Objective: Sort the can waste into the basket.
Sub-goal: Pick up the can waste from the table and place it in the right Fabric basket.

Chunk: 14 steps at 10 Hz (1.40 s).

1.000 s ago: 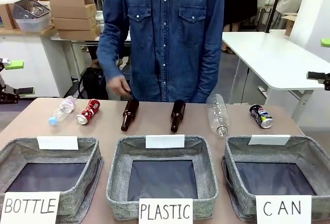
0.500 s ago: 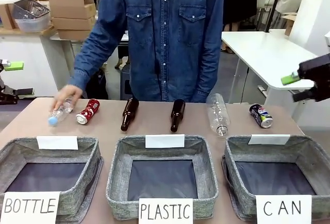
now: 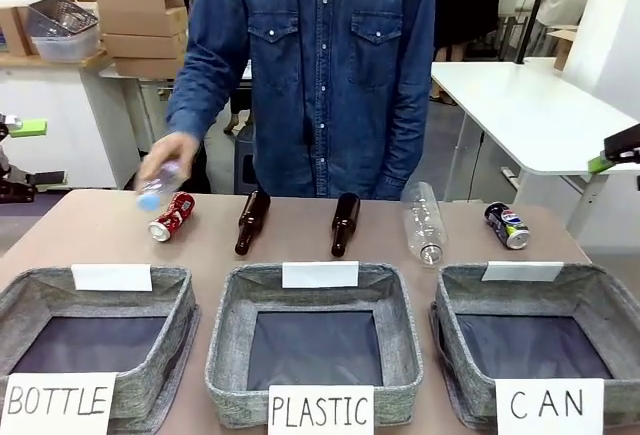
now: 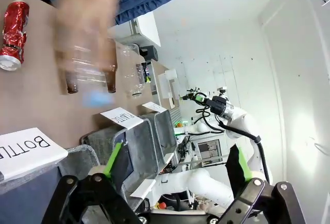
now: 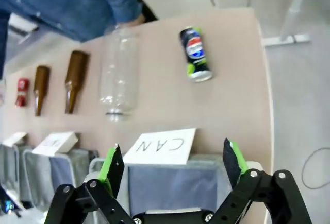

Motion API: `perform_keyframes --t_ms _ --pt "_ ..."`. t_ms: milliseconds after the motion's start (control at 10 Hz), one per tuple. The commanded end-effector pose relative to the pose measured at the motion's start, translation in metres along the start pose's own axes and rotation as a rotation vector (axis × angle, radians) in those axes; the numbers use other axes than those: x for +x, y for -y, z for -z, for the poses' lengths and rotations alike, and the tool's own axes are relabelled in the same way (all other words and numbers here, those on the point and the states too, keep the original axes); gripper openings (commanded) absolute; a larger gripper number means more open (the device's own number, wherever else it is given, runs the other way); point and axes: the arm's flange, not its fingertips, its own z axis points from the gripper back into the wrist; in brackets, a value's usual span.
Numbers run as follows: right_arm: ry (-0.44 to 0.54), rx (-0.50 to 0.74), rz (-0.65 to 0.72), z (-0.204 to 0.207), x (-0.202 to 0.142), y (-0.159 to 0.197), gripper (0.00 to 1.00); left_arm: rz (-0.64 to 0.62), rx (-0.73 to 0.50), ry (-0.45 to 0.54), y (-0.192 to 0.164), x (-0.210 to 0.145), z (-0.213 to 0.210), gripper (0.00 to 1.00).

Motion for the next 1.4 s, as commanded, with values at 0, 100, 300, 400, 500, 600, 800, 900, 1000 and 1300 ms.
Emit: perform_keyframes --t_ms 0,100,300,400,500,600,800,900,1000,1300 --pt "0.031 -0.029 0.029 -0.006 0.001 0.007 1.0 0.026 -0.012 -0.008 0.001 0.0 0.0 1.0" --pt "0.028 -0.099 -0.061 0.016 0.022 0.005 1.0 0.026 -0.012 -0.008 0.001 0.0 0.0 1.0" --pt "-0.039 -0.205 -0.093 0.072 0.064 0.017 1.0 0.026 -0.012 -0.008 0.001 0.0 0.0 1.0" --pt "-0.074 -0.215 -0.136 0.104 0.081 0.026 1.0 0.026 -0.012 -0.008 0.001 0.0 0.0 1.0" --pt "-0.133 -0.218 -0.141 0.136 0.093 0.035 1.0 0.026 -0.012 -0.008 0.001 0.0 0.0 1.0" --pt "-0.201 -0.188 -0.161 0.168 0.098 0.044 1.0 0.026 -0.012 -0.008 0.001 0.0 0.0 1.0" --pt "-0.236 -0.127 -0.181 0.207 0.103 0.055 1.0 0.026 -0.012 -0.008 0.001 0.0 0.0 1.0" --pt "-0.279 -0.074 -0.193 0.226 0.105 0.057 1.0 0.026 -0.012 -0.008 0.001 0.0 0.0 1.0" --pt "-0.318 -0.083 -0.186 0.243 0.107 0.058 1.0 0.026 -0.012 -0.008 0.001 0.0 0.0 1.0" --pt "-0.372 -0.078 -0.212 0.282 0.106 0.051 1.0 0.026 -0.012 -0.008 0.001 0.0 0.0 1.0"
